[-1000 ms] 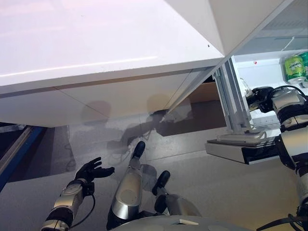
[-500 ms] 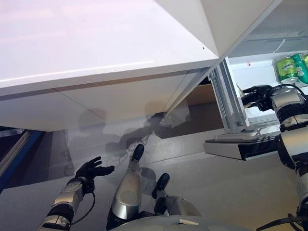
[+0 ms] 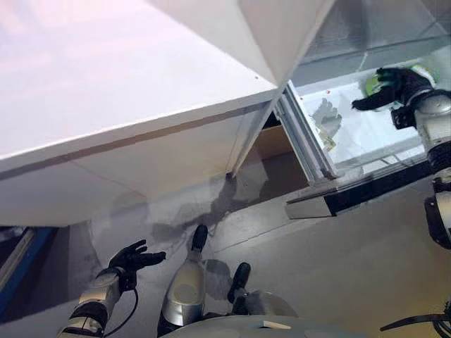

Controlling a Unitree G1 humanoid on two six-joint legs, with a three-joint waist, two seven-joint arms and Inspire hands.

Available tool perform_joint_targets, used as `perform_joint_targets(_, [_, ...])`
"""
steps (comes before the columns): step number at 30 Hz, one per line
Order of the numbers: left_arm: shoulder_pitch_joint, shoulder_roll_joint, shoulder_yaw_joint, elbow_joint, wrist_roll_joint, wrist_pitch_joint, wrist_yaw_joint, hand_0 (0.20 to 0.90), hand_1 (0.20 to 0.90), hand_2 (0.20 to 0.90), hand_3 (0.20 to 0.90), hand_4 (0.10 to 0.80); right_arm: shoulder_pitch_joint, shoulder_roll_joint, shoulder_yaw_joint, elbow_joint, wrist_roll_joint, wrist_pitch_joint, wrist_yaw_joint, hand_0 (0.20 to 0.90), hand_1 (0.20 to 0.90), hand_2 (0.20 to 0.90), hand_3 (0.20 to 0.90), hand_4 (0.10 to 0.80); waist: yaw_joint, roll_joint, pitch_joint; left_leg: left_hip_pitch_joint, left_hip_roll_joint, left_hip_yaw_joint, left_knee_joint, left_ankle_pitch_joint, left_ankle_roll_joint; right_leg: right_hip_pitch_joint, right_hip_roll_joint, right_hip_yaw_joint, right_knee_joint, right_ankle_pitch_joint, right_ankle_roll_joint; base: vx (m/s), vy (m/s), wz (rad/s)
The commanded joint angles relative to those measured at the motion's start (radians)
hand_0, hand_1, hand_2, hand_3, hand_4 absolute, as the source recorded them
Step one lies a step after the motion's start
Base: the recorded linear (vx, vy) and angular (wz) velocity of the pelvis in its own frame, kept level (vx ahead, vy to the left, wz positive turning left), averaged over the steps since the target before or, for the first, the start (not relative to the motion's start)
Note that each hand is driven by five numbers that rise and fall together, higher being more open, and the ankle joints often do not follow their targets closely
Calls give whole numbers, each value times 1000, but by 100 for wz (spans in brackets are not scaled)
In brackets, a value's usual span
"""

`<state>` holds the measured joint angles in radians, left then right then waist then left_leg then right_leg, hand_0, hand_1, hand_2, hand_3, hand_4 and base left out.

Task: Put drinks into fridge and close the fridge

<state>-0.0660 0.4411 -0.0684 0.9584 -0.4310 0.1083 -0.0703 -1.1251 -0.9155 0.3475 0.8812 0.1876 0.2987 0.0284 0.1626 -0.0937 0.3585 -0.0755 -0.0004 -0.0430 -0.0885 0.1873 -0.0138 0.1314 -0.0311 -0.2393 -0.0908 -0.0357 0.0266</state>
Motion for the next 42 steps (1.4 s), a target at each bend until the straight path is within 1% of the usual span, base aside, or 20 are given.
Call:
perform_joint_targets(1, [87, 3, -24, 74, 32, -23, -16, 900, 900, 900, 900, 800, 63, -126, 13, -155, 15, -131, -188, 900, 900, 900, 900, 800, -49, -7, -260, 103, -16, 79, 1, -209, 8, -92, -12, 58, 7, 70, 59, -19, 59, -24])
perform_joint_targets(3, [90, -9, -12, 82, 34, -23, -29, 900, 900, 900, 900, 800, 112, -147, -48, -251, 10, -160, -223, 900, 900, 900, 900, 800, -72, 5, -275, 115, -16, 89, 1, -216, 10, -86, -12, 72, 5, 65, 60, -27, 68, -17])
perform_joint_targets(4, [90, -8, -13, 82, 34, -23, -29, 900, 900, 900, 900, 800, 116, -147, -51, -253, 10, -160, -223, 900, 900, 900, 900, 800, -70, 4, -275, 115, -16, 90, 1, -216, 10, -86, -12, 72, 5, 65, 60, -42, 62, -17])
perform_joint_targets(5, [96, -17, -7, 88, 40, -33, -35, 900, 900, 900, 900, 800, 159, -156, -98, -306, 16, -207, -268, 900, 900, 900, 900, 800, -84, 11, -283, 121, -16, 96, 1, -220, 11, -82, -13, 80, 4, 63, 61, -42, 57, -18])
perform_joint_targets(7, [102, -29, 6, 97, 34, -36, -39, 900, 900, 900, 900, 800, 219, -172, -164, -386, 11, -228, -278, 900, 900, 900, 900, 800, -105, 23, -292, 129, -16, 106, 1, -225, 12, -80, -14, 89, 4, 62, 63, -34, 70, -15])
perform_joint_targets(10, [110, -47, 28, 106, 34, -44, -55, 900, 900, 900, 900, 800, 367, -185, -298, -512, 4, -272, -310, 900, 900, 900, 900, 800, -138, 36, -306, 142, -14, 125, 1, -234, 14, -77, -15, 101, 4, 59, 65, -25, 44, -21])
perform_joint_targets(12, [126, -63, 54, 105, 36, -47, -69, 900, 900, 900, 900, 800, 527, -170, -436, -625, -7, -283, -318, 900, 900, 900, 900, 800, -167, 45, -315, 153, -14, 137, 1, -243, 16, -73, -14, 112, 5, 54, 64, -26, 17, -28])
perform_joint_targets(15, [144, -78, 74, 95, 37, -46, -72, 900, 900, 900, 900, 800, 716, -116, -581, -723, -14, -299, -359, 900, 900, 900, 900, 800, -196, 56, -317, 164, -14, 147, 1, -249, 19, -70, -13, 124, 9, 50, 63, -17, 5, -25])
perform_joint_targets(16, [146, -80, 77, 95, 37, -46, -71, 900, 900, 900, 900, 800, 742, -103, -599, -733, -16, -304, -364, 900, 900, 900, 900, 800, -200, 58, -316, 165, -14, 147, 1, -250, 19, -70, -13, 127, 10, 49, 64, -7, -5, -30])
perform_joint_targets(17, [154, -88, 89, 94, 37, -45, -69, 900, 900, 900, 900, 800, 838, -48, -662, -764, -17, -332, -395, 900, 900, 900, 900, 800, -214, 63, -314, 169, -15, 150, 1, -254, 21, -68, -12, 135, 13, 46, 64, 3, -9, -17])
perform_joint_targets(20, [167, -103, 102, 95, 50, -44, -71, 900, 900, 900, 900, 800, 982, 55, -750, -796, -22, -361, -428, 900, 900, 900, 900, 800, -234, 72, -310, 180, -15, 159, 1, -256, 26, -67, -13, 145, 26, 42, 63, 19, -12, -19])
perform_joint_targets(22, [173, -109, 107, 98, 61, -45, -78, 900, 900, 900, 900, 800, 1031, 99, -777, -789, -5, -359, -428, 900, 900, 900, 900, 800, -243, 76, -307, 188, -16, 167, 6, -260, 30, -69, -14, 148, 41, 34, 62, 50, -16, -17])
perform_joint_targets(23, [176, -111, 108, 100, 63, -47, -80, 900, 900, 900, 900, 800, 1048, 115, -785, -783, 12, -348, -422, 900, 900, 900, 900, 800, -246, 77, -305, 191, -18, 170, 11, -262, 32, -70, -15, 151, 48, 31, 61, 87, -27, -18])
perform_joint_targets(25, [186, -126, 119, 96, 44, -55, -72, 900, 900, 900, 900, 800, 1118, 202, -789, -728, 38, -374, -385, 900, 900, 900, 900, 800, -259, 85, -277, 184, -23, 176, 90, -292, 45, -82, -22, 156, 123, 3, 46, 105, -17, -24])
perform_joint_targets(27, [183, -127, 120, 88, 30, -51, -65, 900, 900, 900, 900, 800, 1134, 228, -776, -691, 44, -375, -363, 900, 900, 900, 900, 800, -263, 89, -252, 164, -24, 175, 160, -316, 54, -99, -25, 153, 192, -26, 31, 56, 1, -11])
perform_joint_targets(28, [180, -126, 119, 85, 28, -48, -65, 900, 900, 900, 900, 800, 1135, 232, -771, -682, 44, -374, -361, 900, 900, 900, 900, 800, -264, 89, -245, 156, -25, 174, 181, -323, 56, -105, -26, 152, 212, -34, 28, 19, 5, -8])
perform_joint_targets(31, [143, -118, 104, 62, 20, -30, -51, 900, 900, 900, 900, 800, 1120, 240, -721, -598, 79, -406, -310, 900, 900, 900, 900, 800, -265, 90, -181, 91, -35, 157, 339, -393, 80, -159, -38, 147, 361, -103, -3, 10, -2, 2])
perform_joint_targets(34, [119, -113, 87, 48, 8, -11, -22, 900, 900, 900, 900, 800, 1089, 239, -670, -573, 92, -412, -280, 900, 900, 900, 900, 800, -258, 89, -145, 44, -43, 150, 428, -437, 91, -188, -48, 141, 435, -146, -24, 11, -9, 18])
perform_joint_targets(38, [99, -113, 72, 48, -1, -1, -1, 900, 900, 900, 900, 800, 1052, 239, -604, -578, 104, -411, -229, 900, 900, 900, 900, 800, -250, 88, -116, -29, -44, 143, 525, -461, 92, -231, -53, 136, 515, -175, -47, -2, -12, 10])
perform_joint_targets(42, [47, -105, 28, 38, -21, 3, 28, 900, 900, 900, 900, 800, 930, 237, -467, -576, 94, -438, -196, 900, 900, 900, 900, 800, -227, 92, -57, -133, -42, 121, 616, -459, 95, -319, -55, 134, 605, -185, -69, -92, -17, 11])
